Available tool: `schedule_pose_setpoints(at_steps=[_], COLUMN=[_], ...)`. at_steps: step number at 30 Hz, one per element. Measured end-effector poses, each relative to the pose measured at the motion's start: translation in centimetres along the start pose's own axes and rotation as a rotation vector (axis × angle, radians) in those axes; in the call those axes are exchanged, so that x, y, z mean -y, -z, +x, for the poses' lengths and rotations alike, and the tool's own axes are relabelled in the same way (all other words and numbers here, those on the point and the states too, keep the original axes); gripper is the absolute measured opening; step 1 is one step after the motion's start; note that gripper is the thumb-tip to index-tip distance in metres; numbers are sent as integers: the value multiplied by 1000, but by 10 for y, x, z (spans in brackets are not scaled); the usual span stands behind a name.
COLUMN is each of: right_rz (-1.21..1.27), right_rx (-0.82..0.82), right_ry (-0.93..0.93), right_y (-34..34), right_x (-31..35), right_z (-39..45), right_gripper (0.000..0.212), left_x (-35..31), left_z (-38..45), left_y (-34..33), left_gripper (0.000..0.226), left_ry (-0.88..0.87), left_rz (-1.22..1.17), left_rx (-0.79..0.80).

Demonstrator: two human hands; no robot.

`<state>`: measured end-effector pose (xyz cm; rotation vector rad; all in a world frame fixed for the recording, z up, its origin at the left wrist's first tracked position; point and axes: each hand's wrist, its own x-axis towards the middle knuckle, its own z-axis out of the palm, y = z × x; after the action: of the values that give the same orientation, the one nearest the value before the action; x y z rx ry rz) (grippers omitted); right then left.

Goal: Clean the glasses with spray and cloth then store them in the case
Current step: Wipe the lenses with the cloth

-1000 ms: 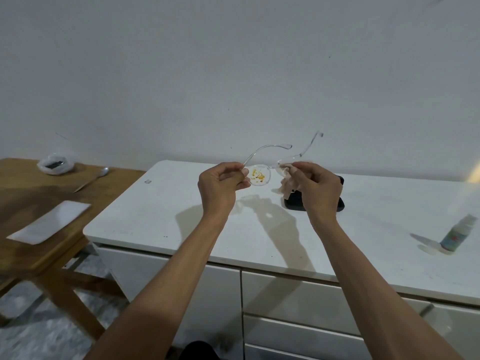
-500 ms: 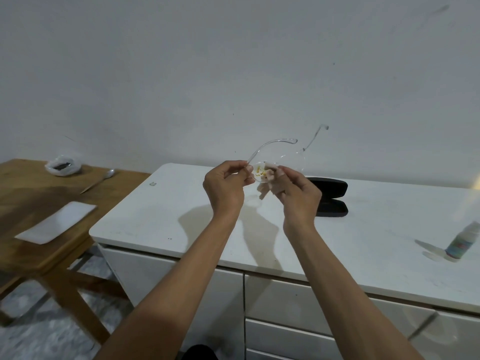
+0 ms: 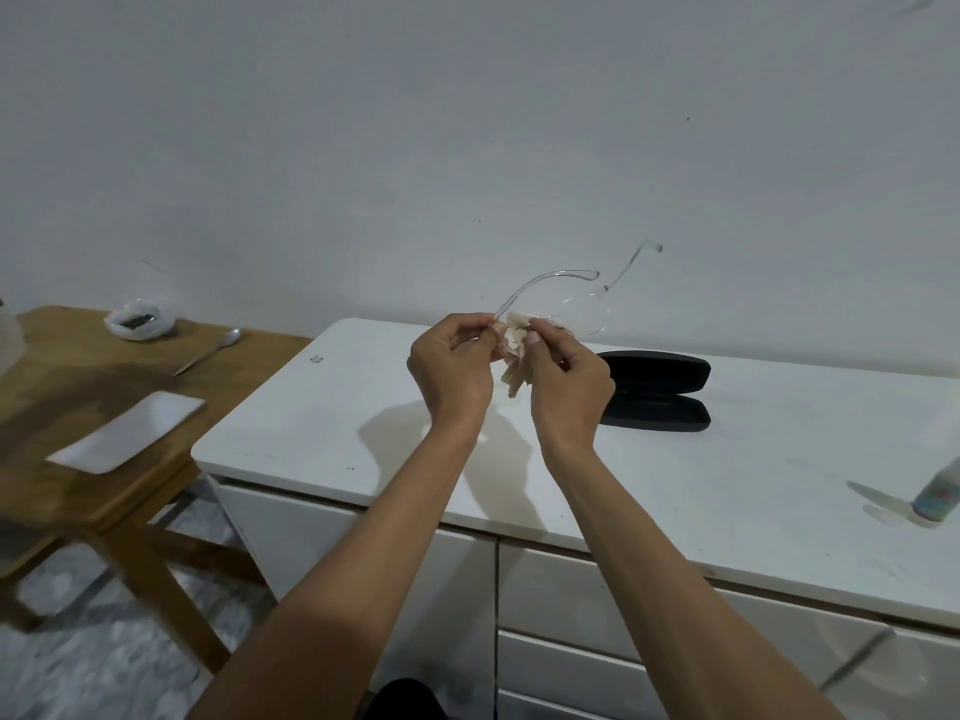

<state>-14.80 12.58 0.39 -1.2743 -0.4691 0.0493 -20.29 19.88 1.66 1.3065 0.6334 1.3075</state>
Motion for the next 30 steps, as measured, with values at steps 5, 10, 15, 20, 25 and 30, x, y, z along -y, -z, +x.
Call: schedule_pose_setpoints(at_steps=[5,10,15,20,25,30], right_rz=[65,149,82,42,11,14], right_rx=[-59,-92,-23,88,227,192], right_ry=[-37,-78,-50,-62,-79,-52], right_y=[-10,-22,-26,-28,-22,-13], right_x=[4,11,8,5,9,12], right_z=[2,6,8,12,15,8], right_gripper=[17,23,15,16,17,15], left_x=[-4,-8,-7,-2,-4,-8], left_z=[2,6,11,12,19,20], left_y=[2,0,1,2,9,13], left_gripper=[7,9,12,9,17,14], left_ry=[-8,-10,3,19,21,15], left_rz=[5,1,-20,-38,-50,-44], left_rx=[5,2,-9,-25,-36,-26])
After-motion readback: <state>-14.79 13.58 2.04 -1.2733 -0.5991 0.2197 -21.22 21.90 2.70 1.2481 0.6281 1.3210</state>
